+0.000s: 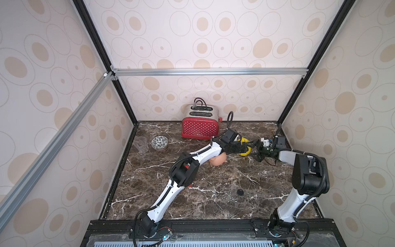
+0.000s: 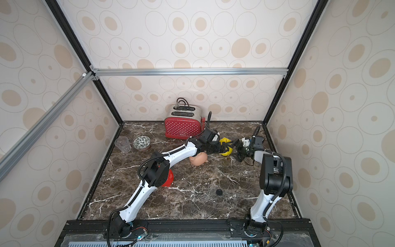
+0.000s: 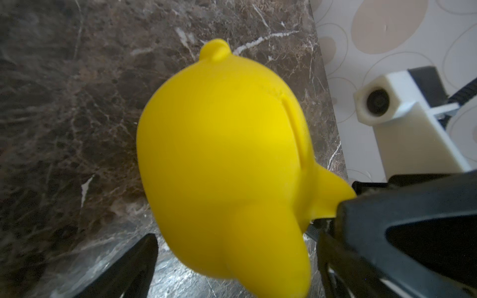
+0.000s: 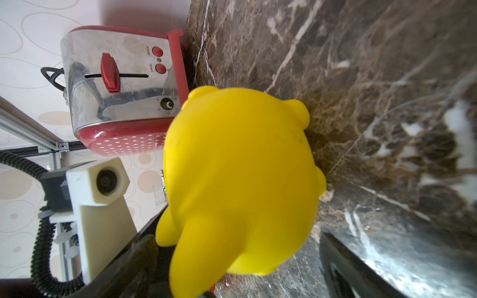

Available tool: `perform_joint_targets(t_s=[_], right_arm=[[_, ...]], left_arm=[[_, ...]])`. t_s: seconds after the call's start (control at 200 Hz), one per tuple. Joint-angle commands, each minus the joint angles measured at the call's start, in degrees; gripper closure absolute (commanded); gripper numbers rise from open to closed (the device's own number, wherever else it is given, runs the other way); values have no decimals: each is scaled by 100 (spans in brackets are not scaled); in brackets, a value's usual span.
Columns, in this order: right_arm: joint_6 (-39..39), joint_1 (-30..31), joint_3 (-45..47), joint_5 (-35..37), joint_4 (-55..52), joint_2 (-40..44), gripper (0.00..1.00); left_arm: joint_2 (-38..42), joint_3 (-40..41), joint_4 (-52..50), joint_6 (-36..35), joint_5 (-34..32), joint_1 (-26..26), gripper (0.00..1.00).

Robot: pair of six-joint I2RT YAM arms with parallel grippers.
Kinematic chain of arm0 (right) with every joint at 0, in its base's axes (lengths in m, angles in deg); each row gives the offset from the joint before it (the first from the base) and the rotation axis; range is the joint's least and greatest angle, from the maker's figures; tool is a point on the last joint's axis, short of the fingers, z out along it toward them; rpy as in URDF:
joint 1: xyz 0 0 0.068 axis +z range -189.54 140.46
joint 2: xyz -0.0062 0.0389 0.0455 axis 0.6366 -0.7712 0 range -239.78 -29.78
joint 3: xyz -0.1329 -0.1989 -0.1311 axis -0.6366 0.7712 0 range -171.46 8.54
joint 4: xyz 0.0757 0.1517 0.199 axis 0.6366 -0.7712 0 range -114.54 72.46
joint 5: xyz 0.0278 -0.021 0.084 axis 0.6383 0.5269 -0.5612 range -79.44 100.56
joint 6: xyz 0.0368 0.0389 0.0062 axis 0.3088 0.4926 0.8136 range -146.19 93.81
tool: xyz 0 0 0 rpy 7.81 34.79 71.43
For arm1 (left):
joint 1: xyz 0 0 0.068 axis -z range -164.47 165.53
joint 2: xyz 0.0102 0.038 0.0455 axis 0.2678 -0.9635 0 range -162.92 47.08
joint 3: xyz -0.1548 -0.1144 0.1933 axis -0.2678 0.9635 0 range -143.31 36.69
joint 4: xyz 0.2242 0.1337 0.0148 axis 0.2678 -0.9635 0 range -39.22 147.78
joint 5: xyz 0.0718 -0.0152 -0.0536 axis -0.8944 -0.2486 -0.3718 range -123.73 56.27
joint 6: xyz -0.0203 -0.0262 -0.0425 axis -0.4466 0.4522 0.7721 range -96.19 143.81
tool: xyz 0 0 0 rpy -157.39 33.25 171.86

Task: Close piggy banks
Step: Move the piggy bank to the center of the board.

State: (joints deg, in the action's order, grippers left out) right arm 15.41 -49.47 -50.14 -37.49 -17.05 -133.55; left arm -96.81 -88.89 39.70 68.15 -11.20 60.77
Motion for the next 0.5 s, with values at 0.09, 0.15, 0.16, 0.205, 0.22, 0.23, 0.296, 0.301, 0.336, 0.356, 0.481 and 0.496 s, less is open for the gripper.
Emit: perform_joint_targets(t_s=[0.09,0.15,0.16,0.205,0.22,0.23,0.296,0.301,0.336,0.356,0.481,0.496], right_arm=[[-193,-29,-504,-26,-129,-375,0],[-179,-27,-598,-54,-54,-495,0],[-172,-26,-618,-61,-33,-513,0],[-166,-26,-698,-84,-1,-622,0],[-162,-22,-741,-85,-5,-664,0],[-162,-27,-772,-93,-12,-691,0],[-128,-18,-947,-173,-7,-895,0],[-123,-18,-954,-185,-6,-906,0],[-97,-17,-1026,-233,26,-997,0],[-79,-9,-1047,-255,57,-1046,0],[3,31,-1138,-352,280,-1242,0],[5,35,-1153,-362,296,-1265,0]], left_arm=[[309,6,218,-26,-361,-68,1],[284,8,324,7,-373,-106,1],[277,1,332,16,-376,-119,1],[212,-70,351,42,-376,-144,1],[189,-101,350,48,-364,-155,1],[167,-123,356,49,-359,-162,1],[30,-296,332,72,-313,-195,1],[25,-307,332,78,-307,-197,1],[-29,-349,353,107,-278,-219,1],[-56,-361,383,123,-267,-221,1],[-209,-432,596,234,-153,-265,1],[-236,-465,597,241,-138,-267,1]])
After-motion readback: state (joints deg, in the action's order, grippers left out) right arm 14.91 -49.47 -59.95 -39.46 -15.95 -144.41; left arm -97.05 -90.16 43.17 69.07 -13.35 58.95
